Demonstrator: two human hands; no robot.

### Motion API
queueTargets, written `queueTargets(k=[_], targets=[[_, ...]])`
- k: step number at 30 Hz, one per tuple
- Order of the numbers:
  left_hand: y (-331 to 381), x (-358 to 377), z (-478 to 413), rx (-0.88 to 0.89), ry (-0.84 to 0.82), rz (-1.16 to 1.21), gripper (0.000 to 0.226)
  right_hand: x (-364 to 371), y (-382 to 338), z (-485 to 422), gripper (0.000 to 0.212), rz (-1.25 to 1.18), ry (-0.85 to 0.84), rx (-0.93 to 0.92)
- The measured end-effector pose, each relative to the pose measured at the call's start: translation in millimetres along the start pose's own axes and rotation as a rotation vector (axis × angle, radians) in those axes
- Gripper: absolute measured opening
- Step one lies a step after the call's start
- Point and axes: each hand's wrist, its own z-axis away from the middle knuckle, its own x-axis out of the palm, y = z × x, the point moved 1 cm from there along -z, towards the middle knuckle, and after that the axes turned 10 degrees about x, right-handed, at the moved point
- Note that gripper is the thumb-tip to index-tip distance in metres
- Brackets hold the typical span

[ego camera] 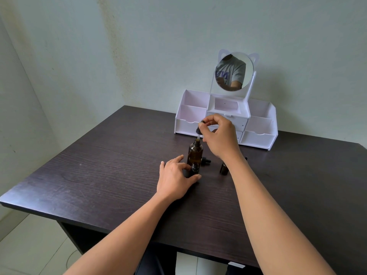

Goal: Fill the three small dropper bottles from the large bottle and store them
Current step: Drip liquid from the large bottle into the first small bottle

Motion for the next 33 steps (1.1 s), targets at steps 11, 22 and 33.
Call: queueTargets(k=[11, 22, 33], targets=[[-0.4, -1.6, 0.4, 0.000, -0.012, 0.009, 0.051, -34.9, -33.9, 3.9, 0.004, -0.307, 0.127, -0.100], [-0.1, -1.1, -0.5, -0.008, -0.021, 0.010, 0.049, -30.8, -14.6, 23.7, 0.008, -0.289, 0.065, -0.031], [-0.4, -1.0, -0.1, 0.007, -0.014, 0.013, 0.048, -13.0, 1.5, 32.5, 0.005, -0.218, 0.032, -0.031]])
